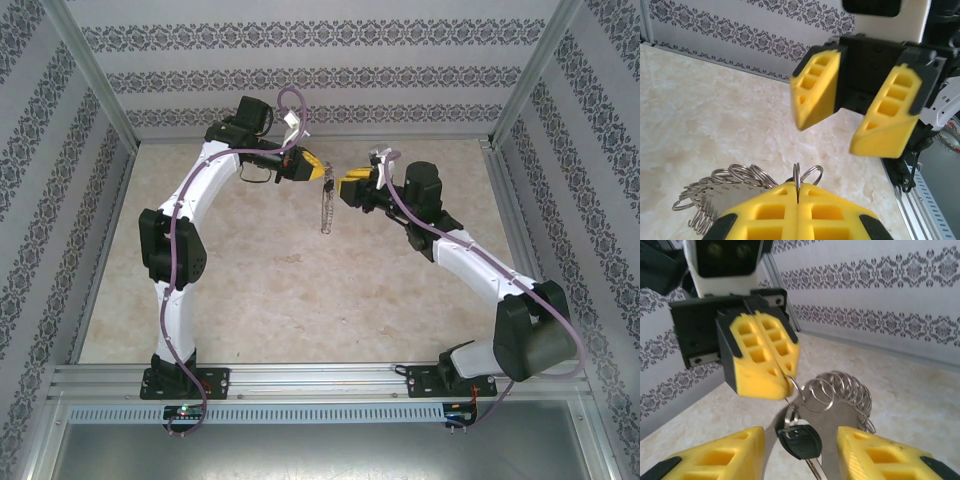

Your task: Put the keys on the keyring

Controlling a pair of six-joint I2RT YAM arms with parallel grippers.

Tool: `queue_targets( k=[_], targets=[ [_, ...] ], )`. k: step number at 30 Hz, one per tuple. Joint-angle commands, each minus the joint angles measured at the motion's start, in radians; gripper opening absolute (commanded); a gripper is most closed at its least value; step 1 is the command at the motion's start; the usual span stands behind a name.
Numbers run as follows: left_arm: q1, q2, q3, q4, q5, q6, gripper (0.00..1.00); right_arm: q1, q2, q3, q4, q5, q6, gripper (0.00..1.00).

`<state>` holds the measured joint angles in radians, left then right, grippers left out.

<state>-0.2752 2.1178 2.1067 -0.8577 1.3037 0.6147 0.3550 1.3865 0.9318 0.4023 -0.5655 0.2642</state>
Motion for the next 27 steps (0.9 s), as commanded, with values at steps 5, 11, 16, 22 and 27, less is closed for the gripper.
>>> queue_targets(
  k=[5,11,16,22,27],
  targets=[
    [-0.006,-0.051,0.000,0.046,0.015,-0.021,0.00,0.019,0.007,0.045,0.045,-0.055,0.009,0.41],
    [-0.007,-0.052,-0.001,0.045,0.009,-0.021,0.00,0.030,0.041,0.071,0.041,-0.076,0.007,0.40],
    [-0.007,-0.052,-0.001,0.047,0.009,-0.018,0.00,0.036,0.073,0.085,0.038,-0.092,0.009,0.39],
    [-0.007,-0.051,0.001,0.049,0.007,-0.019,0.00,0.036,0.094,0.077,0.033,-0.093,0.007,0.28],
    [-0.007,-0.051,0.002,0.055,0.003,-0.023,0.00,0.037,0.105,0.074,0.029,-0.113,0.006,0.08]
  ],
)
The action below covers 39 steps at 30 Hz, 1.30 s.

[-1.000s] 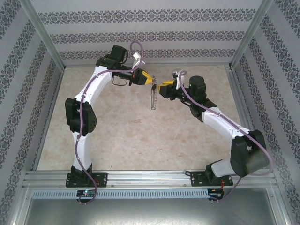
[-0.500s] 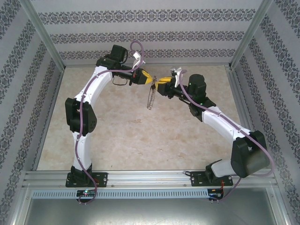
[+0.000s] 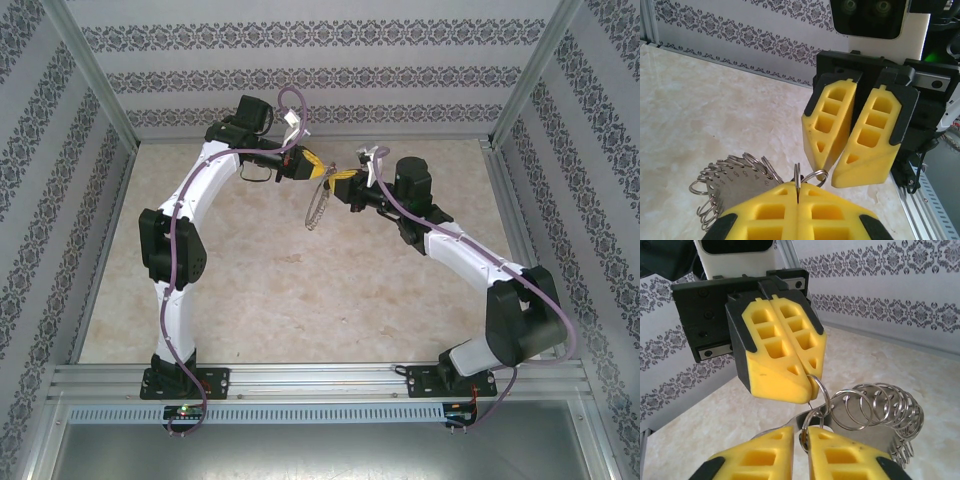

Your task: Put the keys on the keyring

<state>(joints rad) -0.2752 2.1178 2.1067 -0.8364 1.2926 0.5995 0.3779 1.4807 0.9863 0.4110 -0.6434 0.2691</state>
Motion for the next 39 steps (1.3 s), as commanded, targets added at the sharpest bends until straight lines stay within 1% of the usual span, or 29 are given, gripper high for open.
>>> queue_targets(
  k=[1,2,8,14,21,22,23,24,27,31,34,39],
  targets=[
    [-0.006,-0.051,0.002,0.036,0.013,-0.009,0.00,0.013,0.011,0.020,0.021,-0.042,0.001,0.04],
    [-0.007,-0.050,0.002,0.036,0.014,-0.010,0.00,0.015,0.014,0.022,0.020,-0.047,0.000,0.00],
    [-0.009,-0.050,0.001,0.040,0.015,-0.015,0.00,0.040,0.032,0.051,-0.028,-0.071,-0.034,0.00],
    [-0.010,-0.052,-0.002,0.043,0.018,-0.015,0.00,0.073,0.056,0.094,-0.090,-0.047,-0.082,0.00],
    [-0.012,-0.051,-0.005,0.044,0.013,-0.015,0.00,0.072,0.084,0.132,-0.128,-0.070,-0.090,0.00],
    [-0.013,-0.051,-0.004,0.044,0.012,-0.015,0.00,0.065,0.071,0.123,-0.119,-0.074,-0.082,0.05],
    [-0.013,-0.052,-0.004,0.042,0.012,-0.014,0.00,0.051,0.050,0.106,-0.101,-0.081,-0.066,0.14],
    [-0.013,-0.051,-0.004,0.042,0.012,-0.014,0.00,0.035,0.028,0.093,-0.092,-0.090,-0.052,0.18],
    [-0.013,-0.050,-0.003,0.044,0.012,-0.015,0.00,-0.012,-0.040,0.049,-0.066,-0.118,-0.023,0.24],
    [-0.013,-0.049,-0.001,0.043,0.012,-0.014,0.00,-0.053,-0.099,-0.009,-0.075,-0.107,-0.024,0.31],
    [-0.012,-0.053,0.000,0.044,0.012,-0.015,0.00,-0.071,-0.097,-0.045,-0.062,-0.097,-0.017,0.38],
    [-0.012,-0.048,0.011,0.043,0.012,-0.025,0.00,-0.065,-0.030,-0.047,-0.028,-0.153,0.000,0.45]
  ],
)
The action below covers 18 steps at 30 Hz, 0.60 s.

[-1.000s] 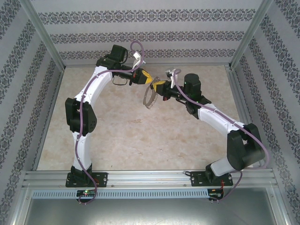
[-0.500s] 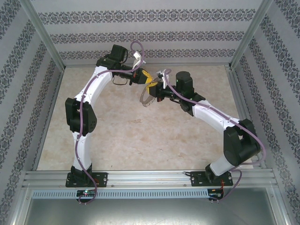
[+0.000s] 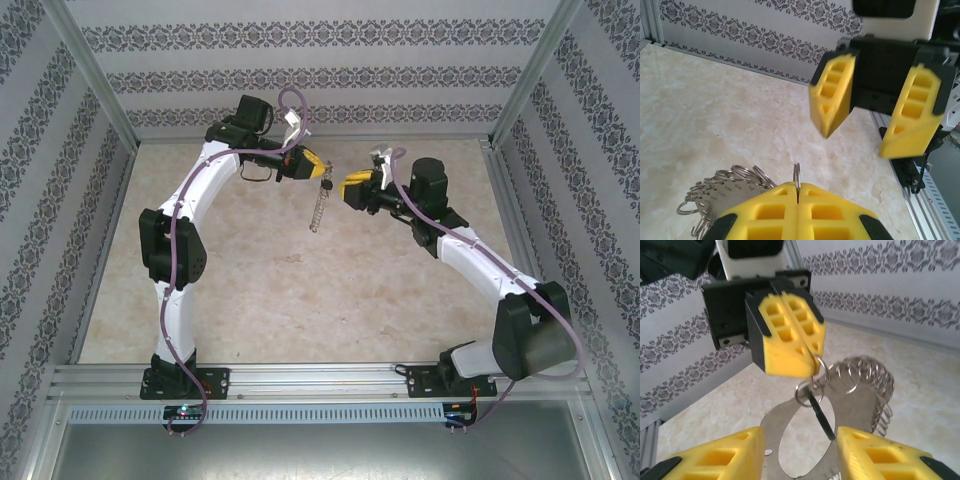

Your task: Put the keys on the keyring

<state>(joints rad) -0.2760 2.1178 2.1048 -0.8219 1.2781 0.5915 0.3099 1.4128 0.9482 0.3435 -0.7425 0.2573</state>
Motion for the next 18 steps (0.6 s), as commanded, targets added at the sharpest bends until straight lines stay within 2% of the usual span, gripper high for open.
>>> queue_targets(
  k=[1,18],
  targets=[
    [-0.012,-0.048,0.014,0.029,0.027,-0.018,0.00,0.007,0.055,-0.003,0.043,-0.062,0.010,0.45],
    [-0.011,-0.036,0.032,0.026,0.036,-0.027,0.00,0.042,0.206,0.078,0.137,-0.113,0.029,0.47]
  ],
)
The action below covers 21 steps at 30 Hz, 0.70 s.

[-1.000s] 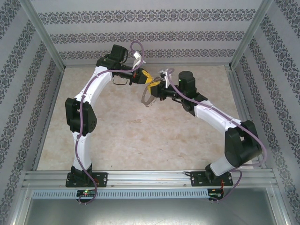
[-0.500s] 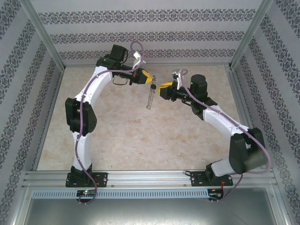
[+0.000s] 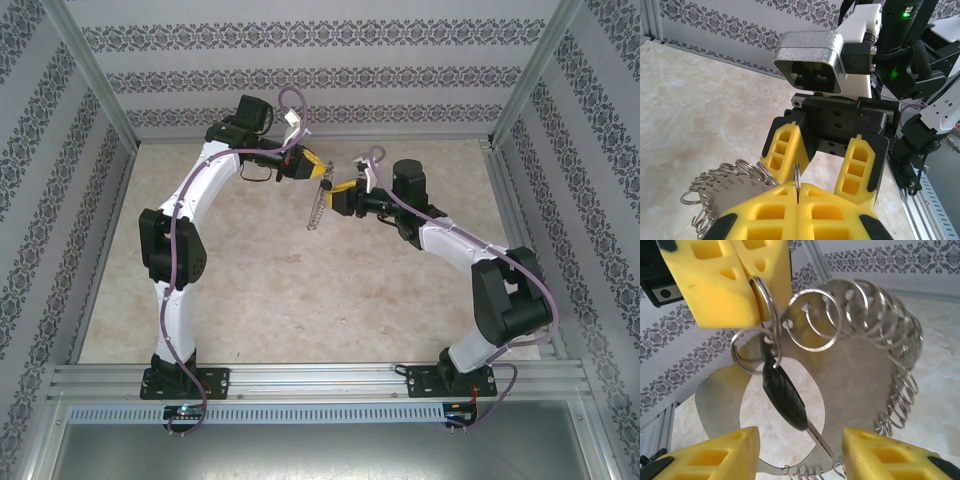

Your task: Put the keys on the keyring

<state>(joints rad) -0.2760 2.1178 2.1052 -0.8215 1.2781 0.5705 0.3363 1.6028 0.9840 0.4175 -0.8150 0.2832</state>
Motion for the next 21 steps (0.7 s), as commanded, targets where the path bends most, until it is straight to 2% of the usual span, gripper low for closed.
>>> queue_targets(
  k=[1,4,9,12,21],
  targets=[
    [-0.011,-0.035,0.032,0.026,0.035,-0.005,0.00,0.017,0.021,0.049,0.064,-0.041,0.004,0.47],
    [-0.012,-0.033,0.033,0.027,0.035,-0.005,0.00,0.022,0.037,0.064,0.071,-0.045,0.009,0.44],
    [-0.012,-0.032,0.036,0.028,0.038,-0.007,0.00,0.021,0.045,0.071,0.066,-0.057,0.010,0.13],
    [-0.012,-0.032,0.036,0.030,0.038,-0.009,0.00,0.023,0.049,0.070,0.060,-0.071,0.009,0.00],
    [-0.014,-0.033,0.033,0.033,0.045,-0.011,0.00,0.037,0.107,0.134,0.030,-0.113,0.013,0.00]
  ],
)
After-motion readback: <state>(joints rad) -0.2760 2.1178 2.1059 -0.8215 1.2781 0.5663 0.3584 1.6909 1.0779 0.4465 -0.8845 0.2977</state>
